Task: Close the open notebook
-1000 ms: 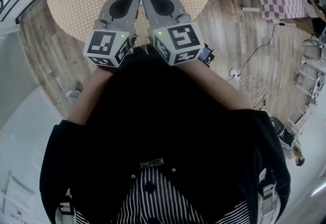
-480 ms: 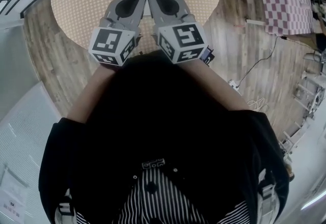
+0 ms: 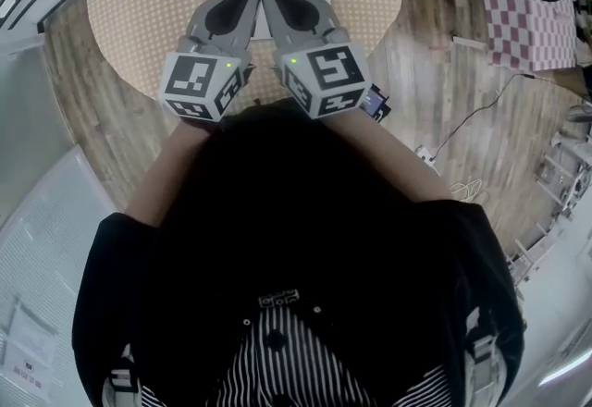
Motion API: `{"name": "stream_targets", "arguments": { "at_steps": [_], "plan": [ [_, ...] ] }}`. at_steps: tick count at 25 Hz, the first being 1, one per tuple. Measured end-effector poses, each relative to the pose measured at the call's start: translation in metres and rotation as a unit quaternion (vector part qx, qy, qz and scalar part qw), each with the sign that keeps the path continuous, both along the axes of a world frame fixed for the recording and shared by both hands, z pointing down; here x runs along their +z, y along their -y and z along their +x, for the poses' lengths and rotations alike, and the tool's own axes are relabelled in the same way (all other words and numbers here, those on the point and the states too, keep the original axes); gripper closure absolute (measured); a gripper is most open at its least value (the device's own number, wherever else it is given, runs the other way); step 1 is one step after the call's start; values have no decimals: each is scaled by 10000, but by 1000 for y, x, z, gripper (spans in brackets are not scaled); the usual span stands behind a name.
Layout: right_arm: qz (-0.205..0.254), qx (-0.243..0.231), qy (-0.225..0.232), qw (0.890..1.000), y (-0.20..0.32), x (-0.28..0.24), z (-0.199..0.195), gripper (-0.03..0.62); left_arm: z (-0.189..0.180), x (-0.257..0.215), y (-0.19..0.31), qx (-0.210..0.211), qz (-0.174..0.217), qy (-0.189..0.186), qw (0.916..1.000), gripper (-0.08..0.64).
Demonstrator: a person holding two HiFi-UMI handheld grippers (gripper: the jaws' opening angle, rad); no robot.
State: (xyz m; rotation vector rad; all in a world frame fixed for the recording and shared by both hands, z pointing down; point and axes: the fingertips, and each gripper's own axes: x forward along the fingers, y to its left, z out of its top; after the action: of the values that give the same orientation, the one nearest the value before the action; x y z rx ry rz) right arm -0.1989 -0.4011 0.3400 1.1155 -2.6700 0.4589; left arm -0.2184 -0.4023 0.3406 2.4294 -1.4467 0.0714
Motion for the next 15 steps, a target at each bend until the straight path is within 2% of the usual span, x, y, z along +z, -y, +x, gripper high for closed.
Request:
{"name": "stream_targets", "arguments": {
  "at_steps": [5,10,15],
  "plan": [
    [-137,-89,35,9999,10,20,0,592,-1,16,13,-32,-111,91,9999,563],
    [-445,-129,3,9989,12,49,3,591,-27,34,20,-382,-318,52,9988,557],
    [-1118,-353,-57,9931,12,95,22,591,-29,63,30,-374,-596,506,9962,558]
  ]
}}
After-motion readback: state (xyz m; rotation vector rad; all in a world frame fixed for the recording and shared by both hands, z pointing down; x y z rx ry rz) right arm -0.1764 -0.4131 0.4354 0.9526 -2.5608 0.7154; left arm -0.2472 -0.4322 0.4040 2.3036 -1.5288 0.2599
